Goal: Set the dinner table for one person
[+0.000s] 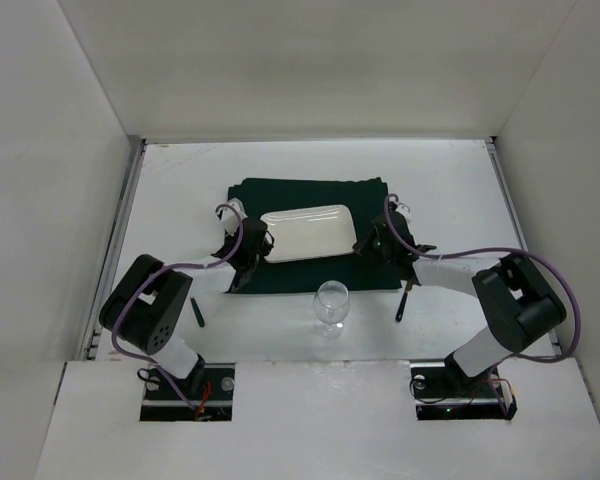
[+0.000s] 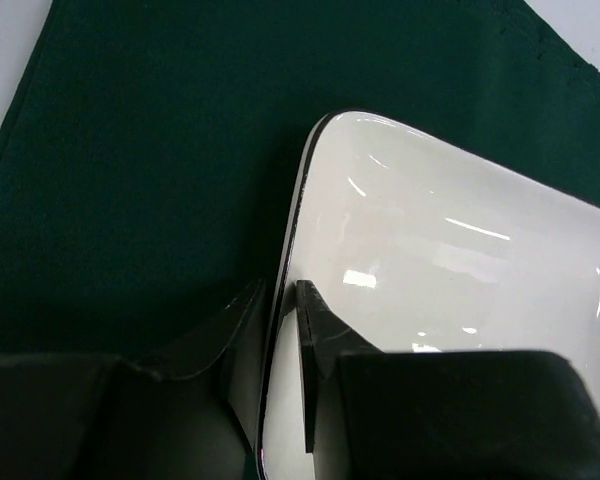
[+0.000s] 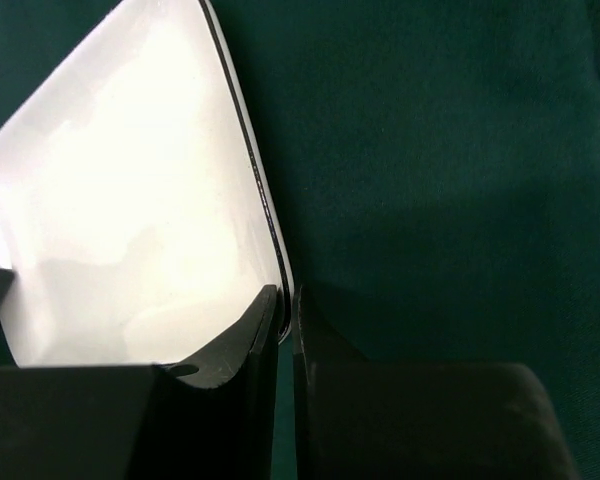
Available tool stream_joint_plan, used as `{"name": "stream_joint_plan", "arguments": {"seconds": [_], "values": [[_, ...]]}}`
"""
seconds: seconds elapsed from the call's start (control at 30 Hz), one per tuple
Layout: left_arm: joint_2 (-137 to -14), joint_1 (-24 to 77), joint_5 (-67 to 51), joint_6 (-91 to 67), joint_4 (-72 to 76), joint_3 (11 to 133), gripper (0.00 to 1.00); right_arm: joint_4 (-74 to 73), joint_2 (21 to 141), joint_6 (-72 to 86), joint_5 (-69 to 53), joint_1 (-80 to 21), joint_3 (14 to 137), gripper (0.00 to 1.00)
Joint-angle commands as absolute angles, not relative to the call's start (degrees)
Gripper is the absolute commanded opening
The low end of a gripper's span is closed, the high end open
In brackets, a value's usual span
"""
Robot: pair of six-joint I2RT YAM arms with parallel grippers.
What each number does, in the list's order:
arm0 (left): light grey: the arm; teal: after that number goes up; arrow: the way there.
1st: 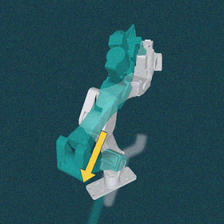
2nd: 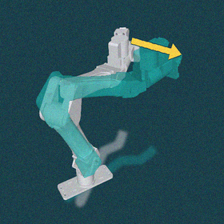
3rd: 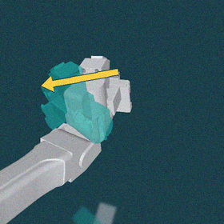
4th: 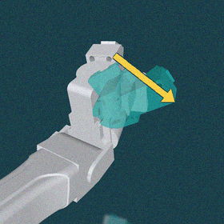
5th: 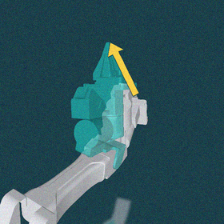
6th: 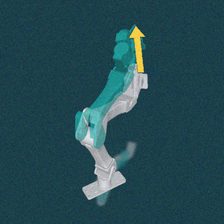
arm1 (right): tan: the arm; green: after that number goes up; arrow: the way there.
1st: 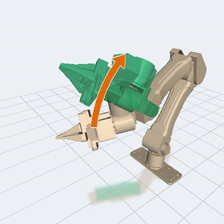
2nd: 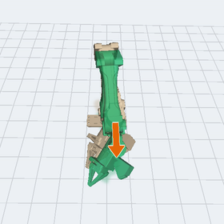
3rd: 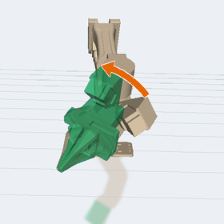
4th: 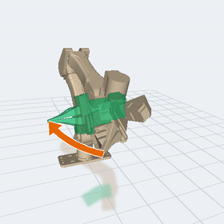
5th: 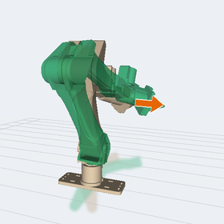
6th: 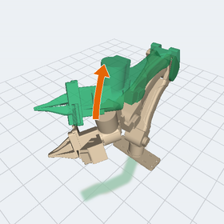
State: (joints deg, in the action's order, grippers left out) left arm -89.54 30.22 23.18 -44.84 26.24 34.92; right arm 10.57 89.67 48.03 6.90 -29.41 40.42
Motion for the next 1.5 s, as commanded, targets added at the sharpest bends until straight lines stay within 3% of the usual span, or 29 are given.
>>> {"name": "stream_joint_plan", "arguments": {"seconds": [0.0,0.57,0.77,0.93,1.1,1.2,1.33,1.4,1.47], "values": [[-90.2,29.3,24.4,-44.4,30.0,38.8,0.14,12.7,88.2,48.1,8.1,-31.5,39.8,0.07],[-93.5,28.4,23.6,-45.1,34.2,40.3,0.13,14.5,87.4,49.6,10.4,-34.8,35.9,0.08],[-94.2,28.1,23.5,-45.4,35.3,39.4,0.17,13.9,85.7,49.8,10.5,-35.2,35.2,0.10],[-92.3,28.3,24.5,-45.4,35.5,37.9,0.21,13.7,84.7,48.9,10.5,-34.9,34.9,0.23],[-88.7,28.3,24.7,-45.4,35.5,34.8,0.35,10.9,81.6,46.9,10.2,-34.2,35.2,0.35],[-82.4,28.0,24.8,-45.5,35.0,30.6,0.38,6.5,75.1,44.7,11.3,-34.1,35.0,0.48],[-72.6,27.5,25.9,-45.0,33.9,24.4,0.38,-2.5,64.1,39.3,13.8,-34.4,37.4,0.56],[-69.4,27.3,26.4,-45.1,31.0,22.3,0.35,-8.7,58.5,36.7,15.1,-35.1,40.0,0.55],[-67.7,26.3,26.2,-45.7,28.0,20.4,0.31,-14.9,53.3,33.6,15.1,-37.1,43.2,0.45]]}}
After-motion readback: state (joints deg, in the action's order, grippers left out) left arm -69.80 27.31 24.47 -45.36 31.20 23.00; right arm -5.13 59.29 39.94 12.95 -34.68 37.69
